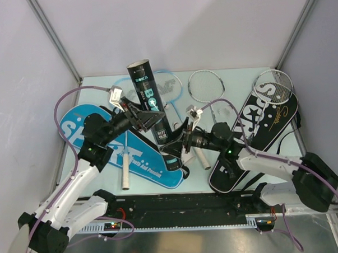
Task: Pack up the badminton gear
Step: Close the lid on the shuttle tube.
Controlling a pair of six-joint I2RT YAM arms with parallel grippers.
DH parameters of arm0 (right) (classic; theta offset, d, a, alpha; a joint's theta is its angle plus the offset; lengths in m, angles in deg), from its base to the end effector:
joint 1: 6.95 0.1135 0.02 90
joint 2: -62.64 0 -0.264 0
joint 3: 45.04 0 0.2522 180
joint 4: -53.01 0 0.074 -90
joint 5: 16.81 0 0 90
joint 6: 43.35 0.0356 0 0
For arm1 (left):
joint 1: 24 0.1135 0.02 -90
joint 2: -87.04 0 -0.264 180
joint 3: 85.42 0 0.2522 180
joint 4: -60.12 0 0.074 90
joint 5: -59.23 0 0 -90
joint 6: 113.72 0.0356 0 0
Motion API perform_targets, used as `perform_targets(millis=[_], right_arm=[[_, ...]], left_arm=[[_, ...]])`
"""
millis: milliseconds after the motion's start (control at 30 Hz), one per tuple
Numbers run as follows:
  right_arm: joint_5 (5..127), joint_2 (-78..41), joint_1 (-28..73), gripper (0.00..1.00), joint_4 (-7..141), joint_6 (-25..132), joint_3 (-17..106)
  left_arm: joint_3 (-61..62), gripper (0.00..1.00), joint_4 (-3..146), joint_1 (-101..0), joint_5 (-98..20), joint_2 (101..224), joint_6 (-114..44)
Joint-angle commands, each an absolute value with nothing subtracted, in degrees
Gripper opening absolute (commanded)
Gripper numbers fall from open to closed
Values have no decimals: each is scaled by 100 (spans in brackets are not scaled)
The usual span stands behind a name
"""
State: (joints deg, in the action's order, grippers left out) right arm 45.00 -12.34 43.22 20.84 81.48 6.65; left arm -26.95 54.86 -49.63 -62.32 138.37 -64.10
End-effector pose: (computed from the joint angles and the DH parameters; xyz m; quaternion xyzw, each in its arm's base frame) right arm 0.1711 0.2314 0.2850 -0.2675 0.6003 0.6146 0.4363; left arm 0.1787 -0.1064 0.3734 0.1327 0.6252 -0.5514 0.5362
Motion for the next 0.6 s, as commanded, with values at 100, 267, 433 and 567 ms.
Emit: perform_targets(millis=[100, 267, 433, 567], right_arm=[[5721, 95, 4326, 87, 4095, 7684, 486], [6347, 646, 4211, 85, 5157, 7813, 484], [6521, 1034, 3654, 80, 6110, 8415, 572], [6993, 1256, 3066, 77, 7094, 8464, 702]], left_arm=[[-2684, 54, 5667, -4955, -5896, 13763, -5929], [-2595, 55, 6280, -4951, -5794, 13663, -5472], [-2410, 56, 7723, -4950, -5306, 13266, -4454], [-2391, 58, 8412, -4949, -4954, 12846, -3870]])
